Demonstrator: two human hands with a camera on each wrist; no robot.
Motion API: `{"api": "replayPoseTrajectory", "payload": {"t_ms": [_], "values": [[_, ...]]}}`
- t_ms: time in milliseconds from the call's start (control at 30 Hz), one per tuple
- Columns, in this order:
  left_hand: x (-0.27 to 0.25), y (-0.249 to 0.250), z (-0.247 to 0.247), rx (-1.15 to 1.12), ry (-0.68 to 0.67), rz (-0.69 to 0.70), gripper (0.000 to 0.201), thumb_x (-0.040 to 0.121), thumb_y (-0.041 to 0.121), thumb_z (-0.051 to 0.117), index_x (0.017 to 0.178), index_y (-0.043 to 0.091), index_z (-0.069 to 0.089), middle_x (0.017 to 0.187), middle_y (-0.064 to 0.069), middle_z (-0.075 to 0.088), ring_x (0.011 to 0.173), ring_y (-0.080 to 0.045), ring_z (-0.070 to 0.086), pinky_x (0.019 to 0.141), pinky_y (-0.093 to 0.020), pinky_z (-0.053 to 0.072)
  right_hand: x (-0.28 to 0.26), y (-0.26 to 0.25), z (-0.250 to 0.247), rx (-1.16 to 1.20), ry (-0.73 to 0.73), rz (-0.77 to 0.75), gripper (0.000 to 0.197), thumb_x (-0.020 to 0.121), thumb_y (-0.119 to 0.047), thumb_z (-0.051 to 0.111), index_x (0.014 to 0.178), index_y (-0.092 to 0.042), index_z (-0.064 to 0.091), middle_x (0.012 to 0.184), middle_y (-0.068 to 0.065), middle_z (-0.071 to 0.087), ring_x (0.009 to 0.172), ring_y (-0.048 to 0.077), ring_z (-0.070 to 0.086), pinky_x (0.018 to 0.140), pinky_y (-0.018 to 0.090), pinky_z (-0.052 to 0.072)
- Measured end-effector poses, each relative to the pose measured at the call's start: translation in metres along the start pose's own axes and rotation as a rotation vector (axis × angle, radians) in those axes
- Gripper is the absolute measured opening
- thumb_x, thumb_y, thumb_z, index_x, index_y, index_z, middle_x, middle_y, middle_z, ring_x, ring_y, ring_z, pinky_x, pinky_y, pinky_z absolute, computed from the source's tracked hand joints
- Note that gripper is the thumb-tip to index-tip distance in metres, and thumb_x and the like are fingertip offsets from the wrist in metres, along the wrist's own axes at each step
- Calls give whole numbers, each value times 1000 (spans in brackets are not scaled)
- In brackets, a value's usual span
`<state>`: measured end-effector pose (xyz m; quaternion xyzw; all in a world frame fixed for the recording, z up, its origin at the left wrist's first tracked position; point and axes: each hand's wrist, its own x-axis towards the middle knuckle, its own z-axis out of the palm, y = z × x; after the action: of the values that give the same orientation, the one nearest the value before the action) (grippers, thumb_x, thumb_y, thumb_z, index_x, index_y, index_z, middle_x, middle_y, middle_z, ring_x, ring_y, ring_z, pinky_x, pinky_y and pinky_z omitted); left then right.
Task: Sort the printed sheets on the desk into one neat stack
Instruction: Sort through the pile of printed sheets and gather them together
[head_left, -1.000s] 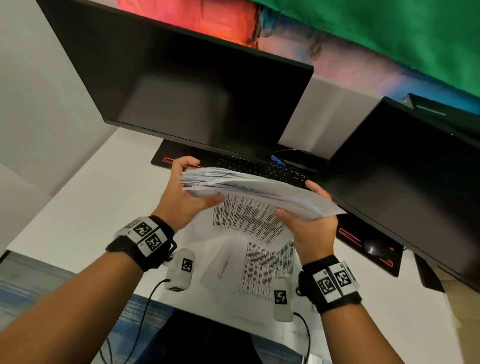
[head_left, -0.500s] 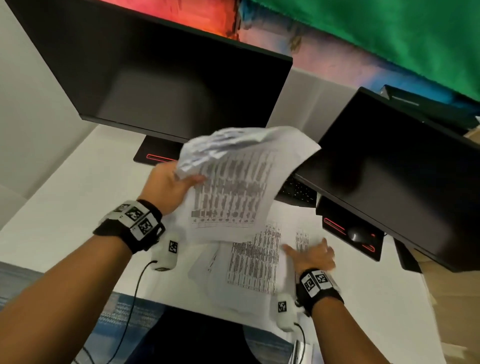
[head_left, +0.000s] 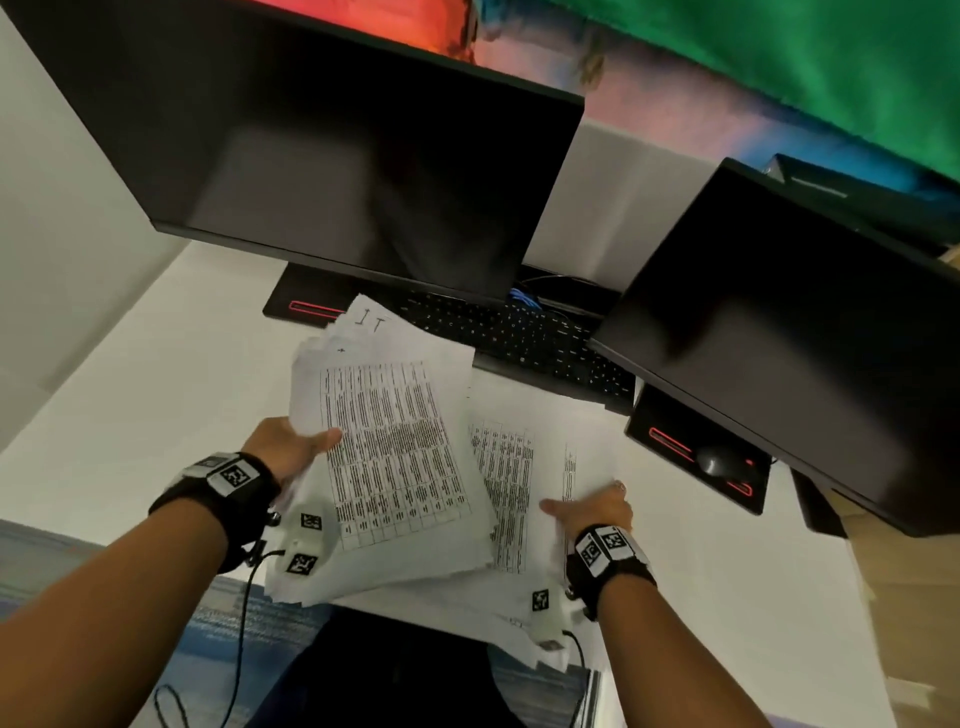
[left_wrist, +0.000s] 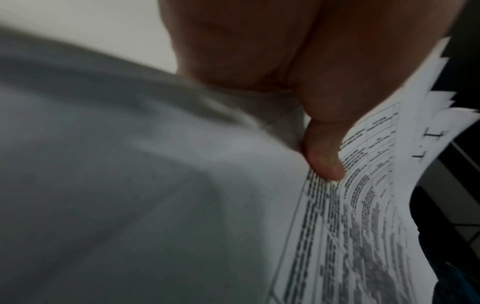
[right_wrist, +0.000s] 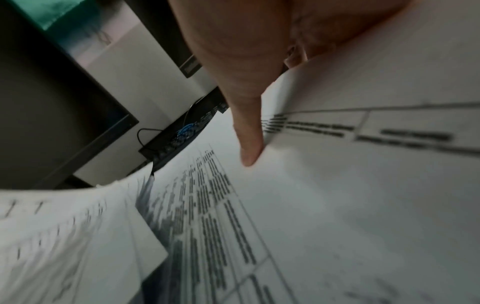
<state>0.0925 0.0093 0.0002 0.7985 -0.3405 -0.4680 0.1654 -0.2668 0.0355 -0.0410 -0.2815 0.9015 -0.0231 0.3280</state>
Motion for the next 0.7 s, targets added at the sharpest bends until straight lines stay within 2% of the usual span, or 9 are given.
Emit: {"api": "replayPoseTrajectory", "payload": {"t_ms": [33,167,300,367,433,500,567,633,700], "values": [[4,-6,1,10,17,-11,48,85,47,73,103,3,66,67,-7,61,47,-19,51,42,-23,40,-1,-2,-1,36,-13,5,113,63,-38,92,148,-5,25,137,20,53,121,38,58,95,45,53],[10,-16,3,-7,24,13,43,85,45,73,104,6,67,93,-12,71,73,-25,64,56,-29,46,-6,-6,-1,109,-33,4,96,70,-29,89,143,-3,32,132,20,58,117,37,61,87,39,54],[11,-18,2,-24,22,15,43,86,42,73,111,7,66,94,-7,67,80,-27,63,56,-28,45,-23,-14,1,213,-40,-100,65,73,-18,86,125,-1,50,123,19,63,108,34,64,83,34,53],[12,-19,-3,4,23,24,43,86,42,72,110,7,66,101,-11,70,78,-24,62,57,-28,45,-35,-21,-15,252,-2,-212,52,77,-15,82,120,-4,55,118,18,67,103,33,66,83,35,56],[16,-21,-11,17,17,18,44,87,42,72,113,7,66,111,-15,70,79,-22,61,61,-28,46,-49,-30,-42,219,108,-374,43,80,-14,78,118,-9,58,112,16,69,100,33,66,83,37,57],[20,-23,-15,27,15,25,49,87,40,72,122,6,65,120,-17,68,88,-26,60,74,-32,48,-67,-41,-77,174,245,-542,38,82,-16,77,115,-13,60,105,12,68,99,32,65,79,35,56],[21,-20,-15,46,5,28,52,88,39,72,127,5,63,126,-17,66,97,-30,59,82,-36,47,-87,-53,-114,205,346,-700,32,81,-17,77,109,-15,61,94,3,64,90,26,62,72,29,50],[22,-18,-7,53,-16,26,51,88,39,73,125,5,64,122,-17,68,100,-33,62,82,-36,48,-107,-65,-148,277,399,-830,32,78,-15,79,106,-16,62,89,-4,60,83,19,59,69,24,46],[19,-15,5,72,-38,36,43,87,40,73,113,6,67,104,-12,71,88,-30,65,72,-32,50,-123,-73,-175,415,361,-892,36,75,-12,81,106,-19,64,90,-8,63,81,12,63,66,20,48]]}}
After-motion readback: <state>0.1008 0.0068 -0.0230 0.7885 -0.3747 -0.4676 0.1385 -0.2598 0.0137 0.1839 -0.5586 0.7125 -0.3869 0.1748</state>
